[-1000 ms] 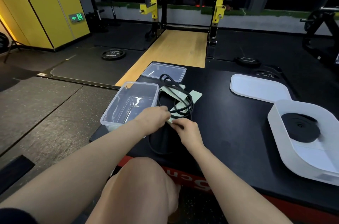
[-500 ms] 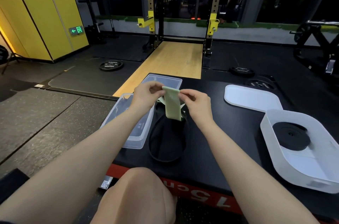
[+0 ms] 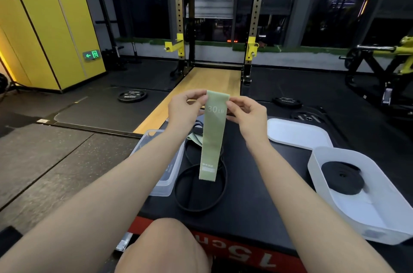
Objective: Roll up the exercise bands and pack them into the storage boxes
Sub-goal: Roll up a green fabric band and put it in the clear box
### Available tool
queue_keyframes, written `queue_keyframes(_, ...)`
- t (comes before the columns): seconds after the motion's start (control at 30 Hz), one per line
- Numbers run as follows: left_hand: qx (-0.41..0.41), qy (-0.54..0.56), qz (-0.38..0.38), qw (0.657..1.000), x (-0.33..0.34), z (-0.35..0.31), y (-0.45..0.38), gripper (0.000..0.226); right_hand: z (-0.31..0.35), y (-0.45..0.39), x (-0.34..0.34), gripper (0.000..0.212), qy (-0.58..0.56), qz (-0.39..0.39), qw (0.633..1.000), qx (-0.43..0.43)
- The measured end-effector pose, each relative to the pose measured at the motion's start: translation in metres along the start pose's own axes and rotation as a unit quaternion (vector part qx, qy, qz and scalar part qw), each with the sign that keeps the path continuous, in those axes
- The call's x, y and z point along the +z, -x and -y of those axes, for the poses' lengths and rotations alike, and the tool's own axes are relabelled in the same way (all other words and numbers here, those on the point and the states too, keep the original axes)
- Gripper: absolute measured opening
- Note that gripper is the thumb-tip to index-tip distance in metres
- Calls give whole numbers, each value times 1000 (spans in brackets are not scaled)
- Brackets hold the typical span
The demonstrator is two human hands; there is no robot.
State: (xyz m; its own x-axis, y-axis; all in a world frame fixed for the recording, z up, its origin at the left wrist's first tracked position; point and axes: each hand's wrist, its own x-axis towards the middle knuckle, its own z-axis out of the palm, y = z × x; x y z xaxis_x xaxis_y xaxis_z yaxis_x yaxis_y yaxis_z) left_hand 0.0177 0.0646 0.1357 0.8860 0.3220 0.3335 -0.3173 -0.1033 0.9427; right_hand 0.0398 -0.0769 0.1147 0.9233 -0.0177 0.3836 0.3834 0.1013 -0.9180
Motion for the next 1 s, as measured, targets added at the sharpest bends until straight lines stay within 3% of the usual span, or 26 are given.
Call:
queue_keyframes(0.3,39,40,1,998,17,-47,25,10,51,20,-18,12,-19,-58,997,-40)
queue_keyframes(0.53,36,68,65,995,31,-66,63,7,79,56,-53,8,8,-79,996,-28)
queue_keyframes(0.8,-21,67,113,991,50,-65,87,8,83,82,-85,5,26,-85,996,12)
queue_keyframes(1.0,-98,42,135,985,69,-30,75,8,44,70,-101,5,52,-103,991,75)
